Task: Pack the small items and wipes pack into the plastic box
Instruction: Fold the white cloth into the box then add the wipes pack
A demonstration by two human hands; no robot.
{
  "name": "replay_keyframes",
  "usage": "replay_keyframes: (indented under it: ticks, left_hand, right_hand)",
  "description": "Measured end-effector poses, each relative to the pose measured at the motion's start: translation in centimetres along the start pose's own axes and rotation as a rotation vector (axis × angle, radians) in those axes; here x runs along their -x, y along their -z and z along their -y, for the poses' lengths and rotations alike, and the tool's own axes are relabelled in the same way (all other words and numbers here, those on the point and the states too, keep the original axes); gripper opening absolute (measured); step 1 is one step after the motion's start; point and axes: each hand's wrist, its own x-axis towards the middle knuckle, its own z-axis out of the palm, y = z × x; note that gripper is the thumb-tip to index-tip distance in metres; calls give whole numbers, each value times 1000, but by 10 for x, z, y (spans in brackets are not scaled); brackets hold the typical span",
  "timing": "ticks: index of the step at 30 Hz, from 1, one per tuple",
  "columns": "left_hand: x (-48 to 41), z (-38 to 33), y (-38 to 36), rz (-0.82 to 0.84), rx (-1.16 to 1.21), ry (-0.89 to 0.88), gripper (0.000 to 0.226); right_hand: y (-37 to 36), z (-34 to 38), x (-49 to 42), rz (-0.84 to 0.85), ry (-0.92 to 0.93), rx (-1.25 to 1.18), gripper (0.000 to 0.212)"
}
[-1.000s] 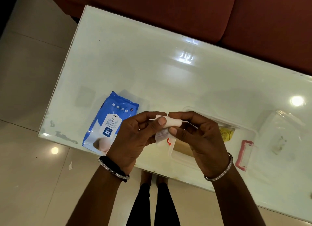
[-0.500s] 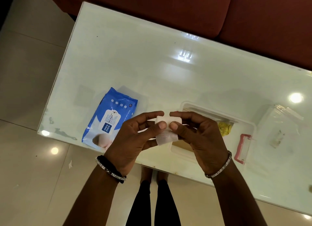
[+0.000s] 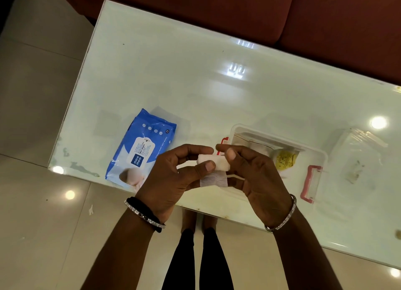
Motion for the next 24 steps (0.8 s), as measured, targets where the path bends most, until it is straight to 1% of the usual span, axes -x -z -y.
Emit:
replay_keyframes:
  ticks: [4, 7, 10, 13, 16, 18, 21, 24]
  left_hand:
    - [4, 3, 0, 12, -40, -21, 44]
    - [5, 3, 0, -14, -26, 9, 54]
    - [5, 3, 0, -37, 23, 67, 49]
    - [6, 3, -1, -18, 36, 96, 44]
    - [6, 6, -2, -17, 24, 77, 38]
    - [5, 8, -2, -20, 22, 59, 37]
    - [4, 10, -2, -6, 4, 39, 38]
    - [4, 11, -2, 14, -42, 16, 39]
  right_hand:
    - [-1, -6, 2, -23, 49, 69, 40]
    - [0, -8, 3, -39, 99, 76, 36]
    - [4, -10, 3, -39, 177, 108, 35]
    - [8, -12, 3, -25, 228, 175, 37]
    - [10, -13, 5, 1, 215, 152, 37]
    - [10, -14, 6, 12, 172, 102, 44]
    - [9, -15, 7, -15, 69, 17, 54]
    - [8, -15, 7, -46, 14, 15, 43]
